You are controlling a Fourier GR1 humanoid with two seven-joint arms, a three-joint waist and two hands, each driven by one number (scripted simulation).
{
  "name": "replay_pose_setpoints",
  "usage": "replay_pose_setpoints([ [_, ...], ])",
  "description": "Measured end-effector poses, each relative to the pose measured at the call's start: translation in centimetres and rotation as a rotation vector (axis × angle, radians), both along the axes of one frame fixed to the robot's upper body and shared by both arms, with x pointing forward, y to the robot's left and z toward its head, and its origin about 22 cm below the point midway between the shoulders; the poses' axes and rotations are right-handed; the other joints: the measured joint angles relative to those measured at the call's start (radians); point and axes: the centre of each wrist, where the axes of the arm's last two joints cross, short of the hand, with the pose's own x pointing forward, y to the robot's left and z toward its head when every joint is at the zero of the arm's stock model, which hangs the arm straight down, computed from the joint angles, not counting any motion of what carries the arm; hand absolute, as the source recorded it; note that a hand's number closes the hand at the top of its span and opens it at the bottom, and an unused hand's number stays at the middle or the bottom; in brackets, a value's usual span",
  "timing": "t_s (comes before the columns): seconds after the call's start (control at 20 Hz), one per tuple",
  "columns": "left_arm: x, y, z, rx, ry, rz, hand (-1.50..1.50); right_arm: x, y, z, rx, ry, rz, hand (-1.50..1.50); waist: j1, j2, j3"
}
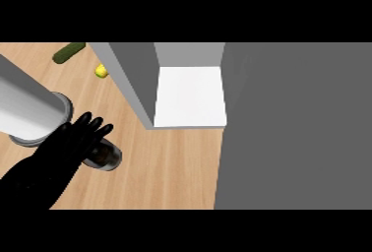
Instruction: Pick up the wine, place it into the cabinet and close the cabinet
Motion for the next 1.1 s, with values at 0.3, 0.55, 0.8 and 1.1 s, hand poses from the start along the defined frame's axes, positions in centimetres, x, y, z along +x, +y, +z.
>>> replay_pose_setpoints([
  [0.3, -2.3, 3.5, 0.4, -0.057, 0.081, -0.245, -1.50, -2.6, -0.1, 1.6, 0.018, 0.049, 0.086, -1.50, 0.016, -0.003, 0.003],
  [0.55, -3.9, 5.8, 2.6, -0.070, 0.102, -0.315, -1.50, -3.9, -0.5, 2.9, 0.017, 0.055, 0.105, -1.50, 0.020, -0.001, 0.004],
  [0.8, -5.3, 7.0, 4.2, -0.076, 0.121, -0.338, -1.50, -3.9, -0.7, 3.9, 0.003, 0.072, 0.088, -1.50, 0.023, 0.000, 0.005],
  [1.1, -7.0, 6.9, 5.5, -0.094, 0.127, -0.337, -1.50, -3.5, -0.4, 5.0, 0.005, 0.086, 0.081, -1.50, 0.023, 0.000, 0.005],
])
